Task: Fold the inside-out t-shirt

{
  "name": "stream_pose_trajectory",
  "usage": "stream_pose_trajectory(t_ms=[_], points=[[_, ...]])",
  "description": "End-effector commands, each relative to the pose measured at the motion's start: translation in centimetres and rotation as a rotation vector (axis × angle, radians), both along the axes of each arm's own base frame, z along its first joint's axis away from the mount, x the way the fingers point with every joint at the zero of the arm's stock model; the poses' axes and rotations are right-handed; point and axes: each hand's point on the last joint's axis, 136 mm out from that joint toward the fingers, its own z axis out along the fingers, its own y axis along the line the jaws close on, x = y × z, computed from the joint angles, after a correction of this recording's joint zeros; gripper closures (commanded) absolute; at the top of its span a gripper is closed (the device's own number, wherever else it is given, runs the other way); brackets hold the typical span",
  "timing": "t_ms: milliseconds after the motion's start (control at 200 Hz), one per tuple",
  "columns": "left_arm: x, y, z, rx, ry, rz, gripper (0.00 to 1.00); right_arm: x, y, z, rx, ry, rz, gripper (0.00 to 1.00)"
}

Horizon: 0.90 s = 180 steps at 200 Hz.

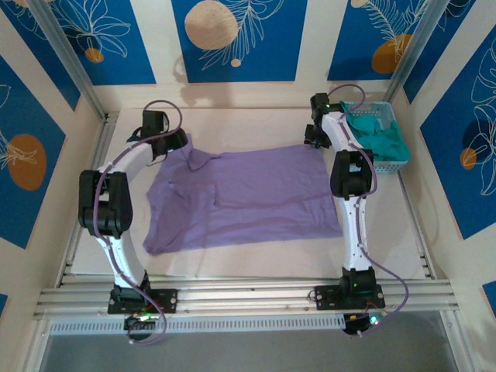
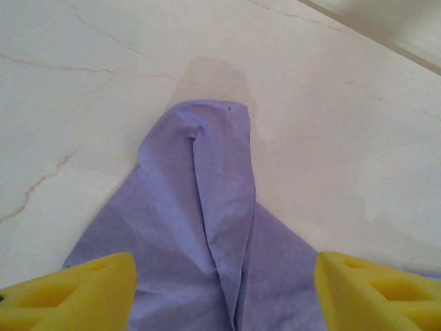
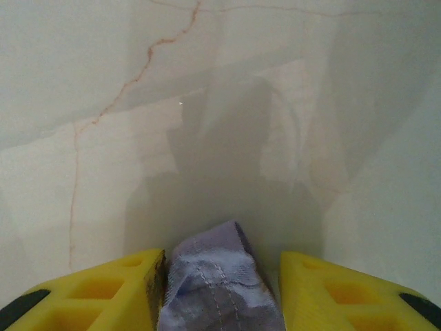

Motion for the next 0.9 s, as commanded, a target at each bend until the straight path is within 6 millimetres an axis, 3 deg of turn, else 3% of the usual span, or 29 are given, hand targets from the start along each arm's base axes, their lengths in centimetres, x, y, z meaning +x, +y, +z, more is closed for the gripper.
stream_pose_trajectory(t_ms=[0,205,310,460,655,895], points=[[0.4,0.9,-0.9,0.032,0.036,0.000,0.31,-0.8,-0.2,-0.4,0.031,0.054,0.002,0.55],[1.7,1.2,-2.4,0.026,0.083,-0.011,0.32,-0.6,0.2,-0.4,0.058,0.052,0.016,0.88],[2.9,1.6,-3.1,0.035,0.115,-0.020,0.33,-0.2,0.4,0.2,0.057,0.019,0.032,0.98],[5.1,2.0,-4.2,0.033,0.149,-0.044,0.36,0.0,1.1,0.7,0.072,-0.010,0.054,1.00],[7.9,0.6,-5.3,0.039,0.164,-0.170,0.36,-0.1,1.6,0.6,0.066,-0.005,0.077,1.00],[9.5,-0.7,-6.9,0.064,0.226,-0.253,0.35,0.1,2.0,1.6,0.076,-0.025,0.096,1.00]])
